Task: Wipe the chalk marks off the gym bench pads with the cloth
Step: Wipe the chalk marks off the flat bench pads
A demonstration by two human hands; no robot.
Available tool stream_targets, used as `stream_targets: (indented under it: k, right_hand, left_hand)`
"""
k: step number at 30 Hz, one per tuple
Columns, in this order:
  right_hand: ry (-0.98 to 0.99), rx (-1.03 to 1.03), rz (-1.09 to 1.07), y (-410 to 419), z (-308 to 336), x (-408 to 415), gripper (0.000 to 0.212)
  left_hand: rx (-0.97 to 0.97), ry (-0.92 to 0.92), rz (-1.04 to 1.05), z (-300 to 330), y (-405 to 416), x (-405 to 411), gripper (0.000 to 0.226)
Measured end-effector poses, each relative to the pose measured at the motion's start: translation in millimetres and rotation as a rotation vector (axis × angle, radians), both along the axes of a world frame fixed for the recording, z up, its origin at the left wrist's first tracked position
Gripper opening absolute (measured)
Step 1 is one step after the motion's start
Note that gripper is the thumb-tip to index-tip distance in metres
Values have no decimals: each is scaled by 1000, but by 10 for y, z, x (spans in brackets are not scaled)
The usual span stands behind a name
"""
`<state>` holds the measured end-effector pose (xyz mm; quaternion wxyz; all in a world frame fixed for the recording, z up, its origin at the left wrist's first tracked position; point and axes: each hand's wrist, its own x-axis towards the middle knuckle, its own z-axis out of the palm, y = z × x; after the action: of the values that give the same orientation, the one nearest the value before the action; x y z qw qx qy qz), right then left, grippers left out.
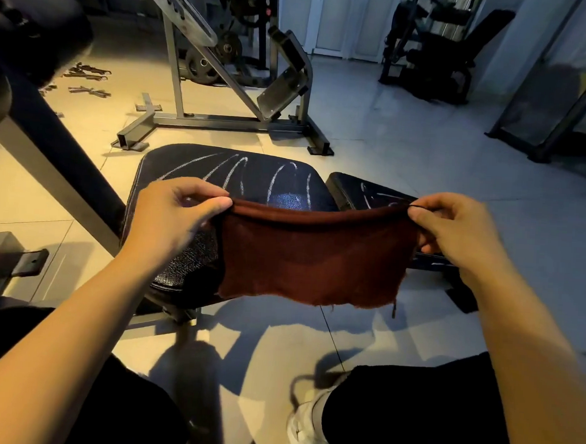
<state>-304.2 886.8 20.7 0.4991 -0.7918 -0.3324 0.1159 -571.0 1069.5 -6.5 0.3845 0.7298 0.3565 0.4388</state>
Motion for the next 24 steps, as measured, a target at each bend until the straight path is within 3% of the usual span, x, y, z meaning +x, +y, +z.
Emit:
stream_targets:
  k: [8,13,18,20,24]
  right_hand:
    - [-27,-80,42,-136,9,59,6]
    - [-146,-103,73,-195,2,45,16]
    - [-36,-11,74,-207,-52,33,18]
    - [-26,52,43,-140,-75,-2,19]
    - [-65,146,27,350,-138,-243,22]
  left_hand:
    - [-88,-32,-17,40,-34,46,3]
    - [-23,68,-45,102,-135,-13,5]
    - [-64,181,-388,149,-181,-262,30]
    - [-153,153,-453,160,-267,-352,29]
    - [-258,137,-308,62,-318,-528,22]
